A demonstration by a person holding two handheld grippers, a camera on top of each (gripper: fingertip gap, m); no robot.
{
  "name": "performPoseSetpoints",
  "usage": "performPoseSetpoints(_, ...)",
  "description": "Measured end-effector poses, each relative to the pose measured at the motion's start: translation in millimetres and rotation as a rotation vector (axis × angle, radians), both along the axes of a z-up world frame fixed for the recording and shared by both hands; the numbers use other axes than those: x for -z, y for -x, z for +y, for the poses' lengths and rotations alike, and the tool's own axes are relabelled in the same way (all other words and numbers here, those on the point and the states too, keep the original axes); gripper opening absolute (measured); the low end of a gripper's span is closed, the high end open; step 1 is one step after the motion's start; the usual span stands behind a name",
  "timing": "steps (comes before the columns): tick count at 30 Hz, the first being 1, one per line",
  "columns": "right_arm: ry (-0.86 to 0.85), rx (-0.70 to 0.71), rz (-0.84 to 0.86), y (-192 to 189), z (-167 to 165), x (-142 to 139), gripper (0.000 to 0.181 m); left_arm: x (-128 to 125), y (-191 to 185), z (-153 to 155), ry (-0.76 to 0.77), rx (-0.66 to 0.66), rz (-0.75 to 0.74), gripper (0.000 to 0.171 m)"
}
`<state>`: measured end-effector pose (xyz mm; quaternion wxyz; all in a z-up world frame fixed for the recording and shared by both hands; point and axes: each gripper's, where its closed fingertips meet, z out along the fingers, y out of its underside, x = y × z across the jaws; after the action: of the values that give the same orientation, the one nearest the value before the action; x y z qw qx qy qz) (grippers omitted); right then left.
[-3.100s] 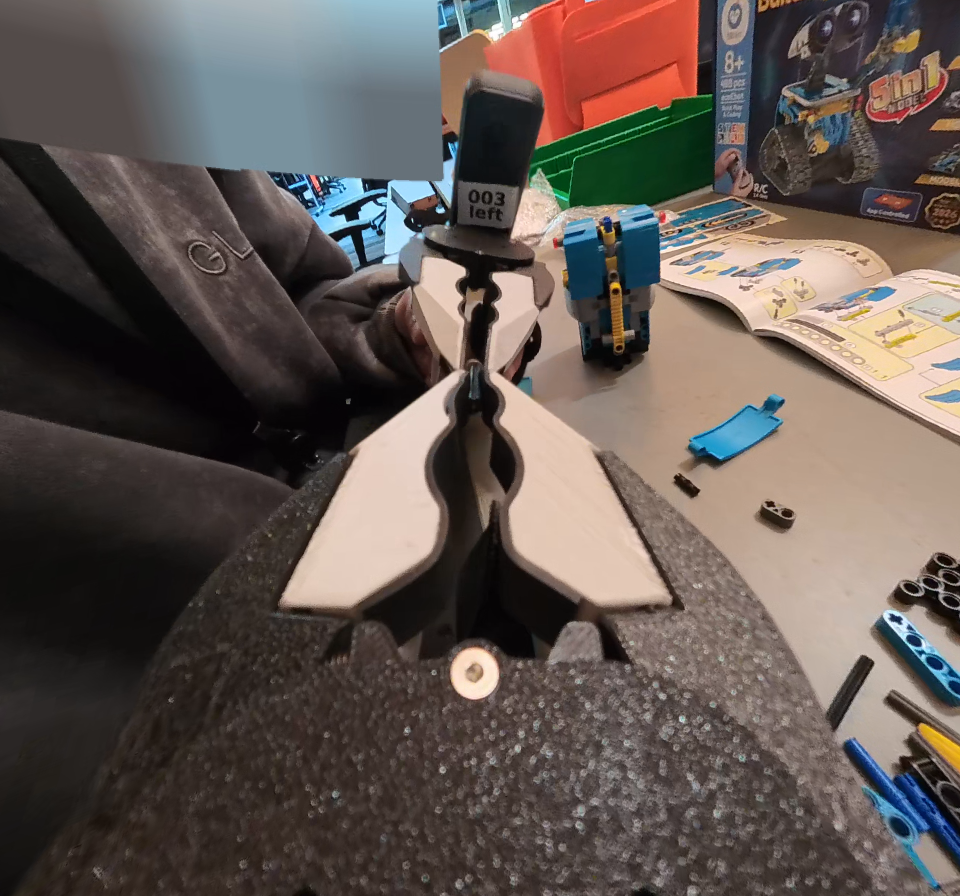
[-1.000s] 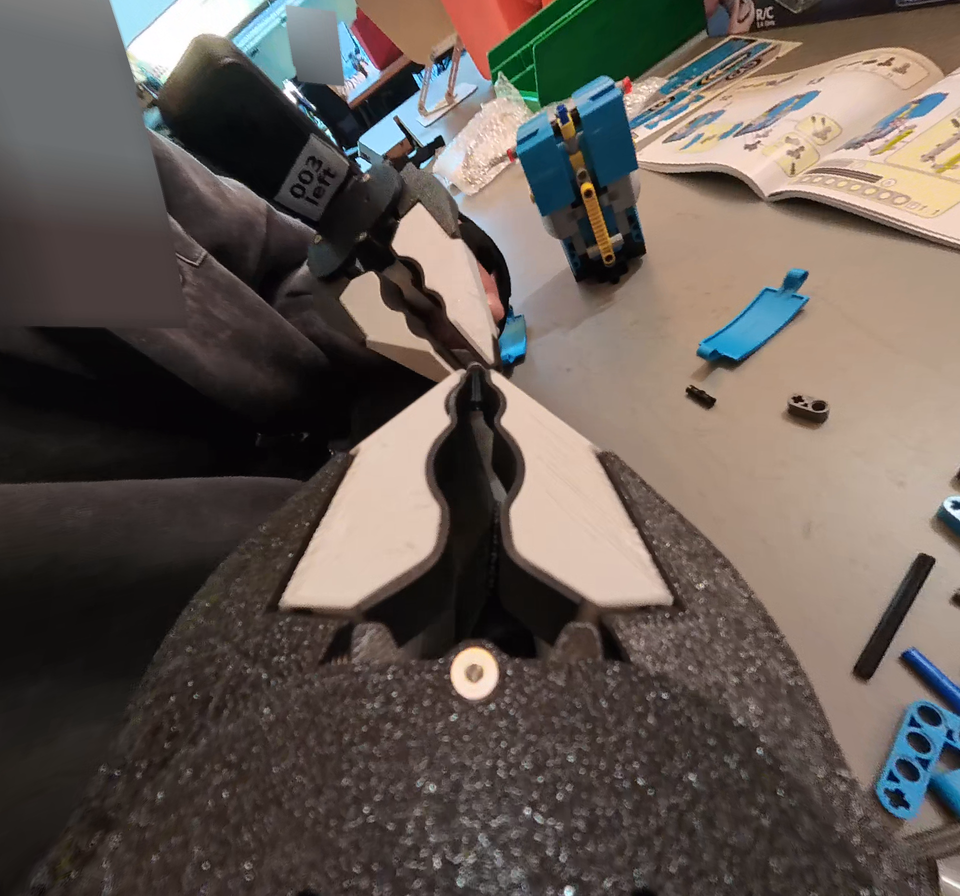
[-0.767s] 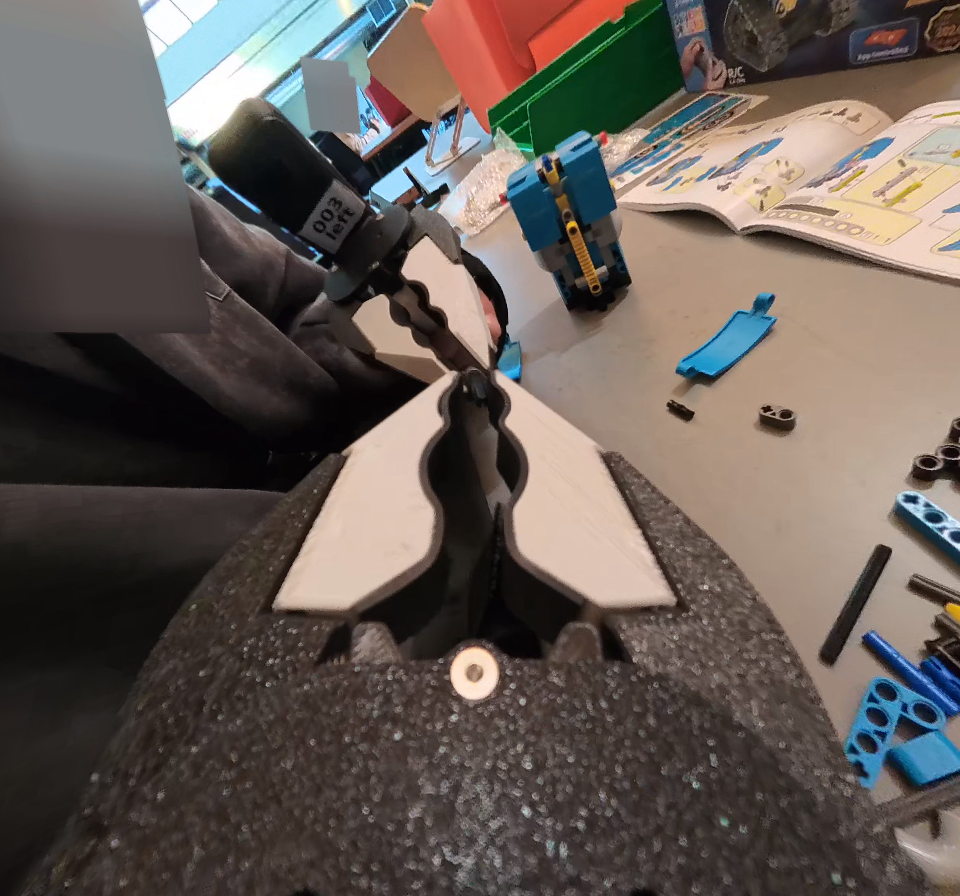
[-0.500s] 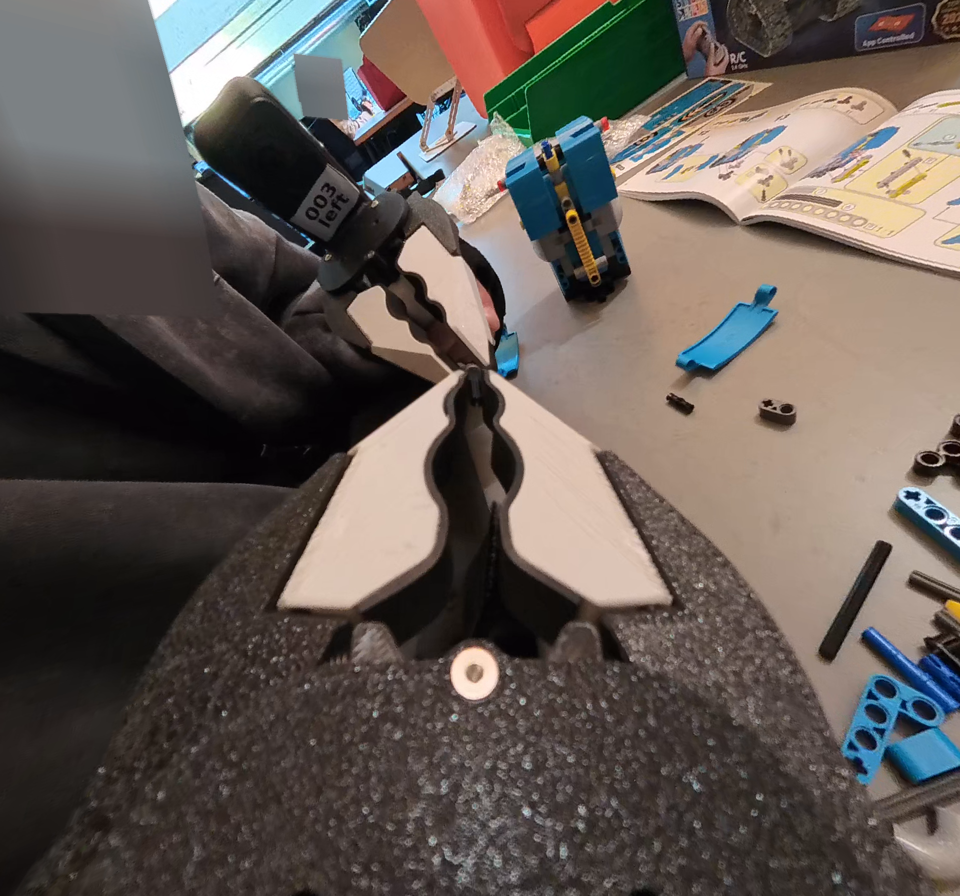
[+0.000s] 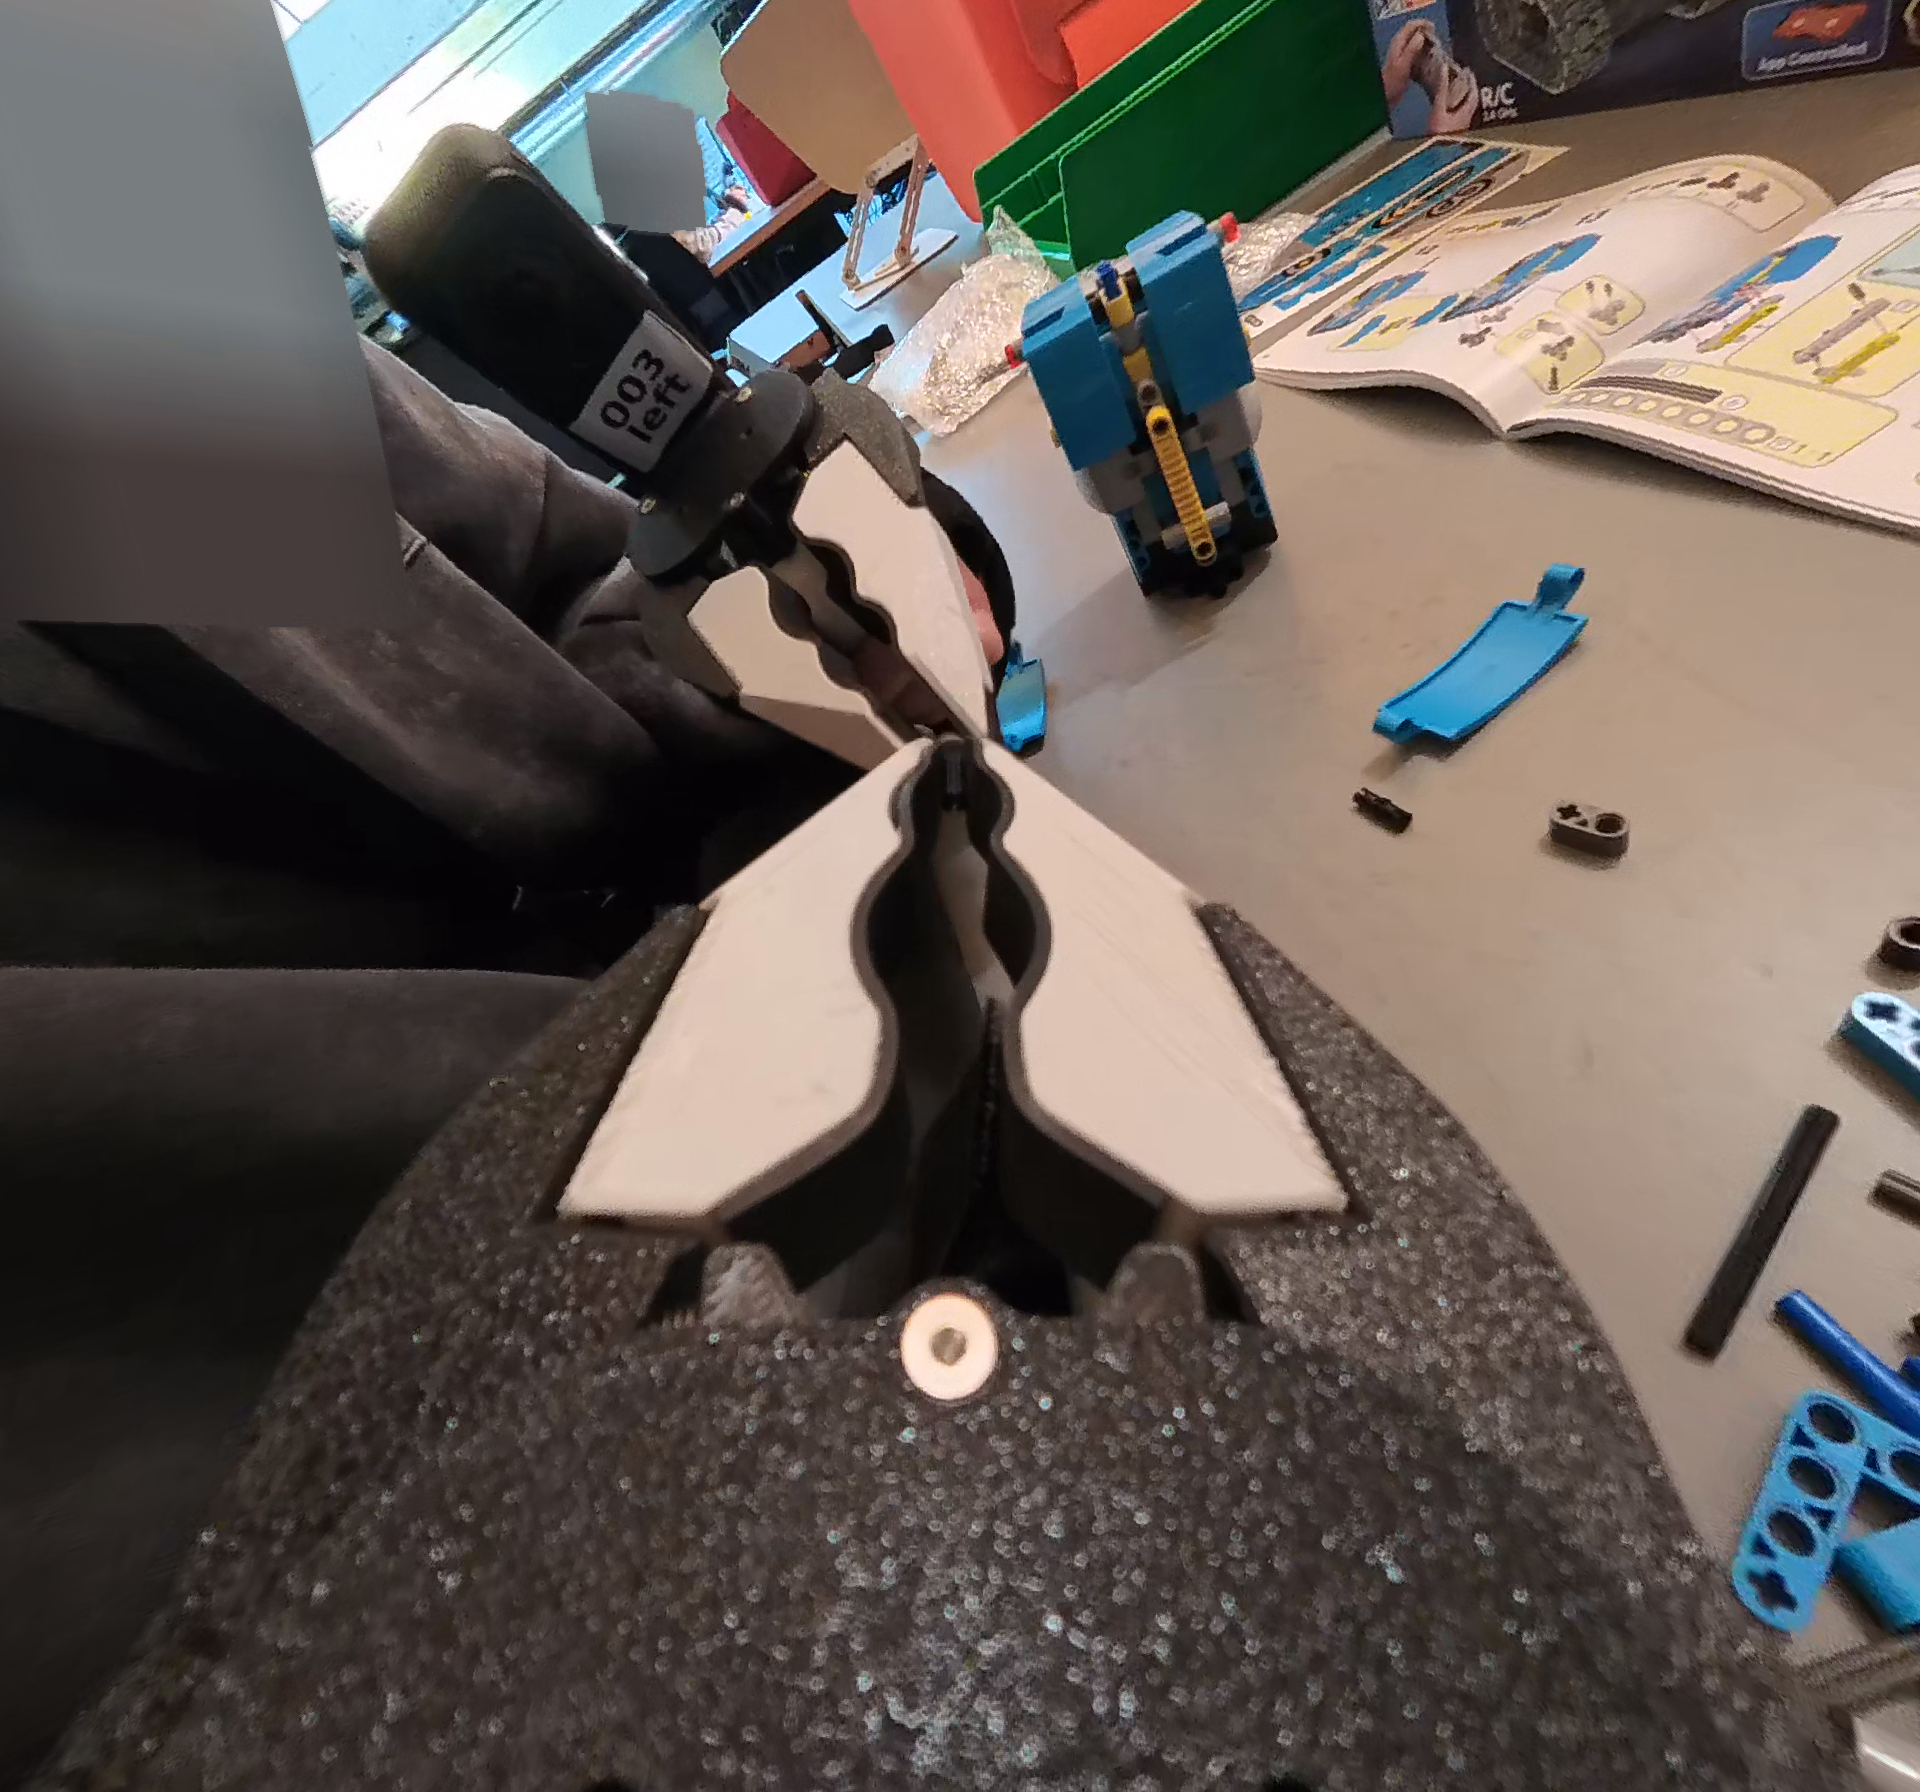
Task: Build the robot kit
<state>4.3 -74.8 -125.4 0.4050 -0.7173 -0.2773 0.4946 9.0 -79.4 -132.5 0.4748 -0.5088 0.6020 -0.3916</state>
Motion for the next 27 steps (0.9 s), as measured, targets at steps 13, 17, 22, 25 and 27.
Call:
performPoseSetpoints(13,0.048,-0.019,0.08,1.5,0.9,-2.6,0.004,-3.2,-0.7,0.2,0.021,0.007,-0.016,0.007)
performPoseSetpoints(17,0.048,-0.001,0.107,-3.1,3.7,-5.6,0.004,-4.5,0.3,4.1,0.045,-0.007,-0.025,0.007)
performPoseSetpoints(22,0.041,0.006,0.113,-6.0,5.6,-4.9,0.013,-8.6,2.0,10.6,0.17,-0.016,-0.052,0.007)
performPoseSetpoints(25,-0.012,0.006,0.073,0.8,4.5,-3.8,0.023,-22.3,5.1,7.7,0.348,0.047,-0.125,0.007)
performPoseSetpoints(27,-0.037,-0.004,0.076,6.1,3.1,-6.3,0.028,-28.2,6.4,3.4,0.484,0.107,-0.154,0.006)
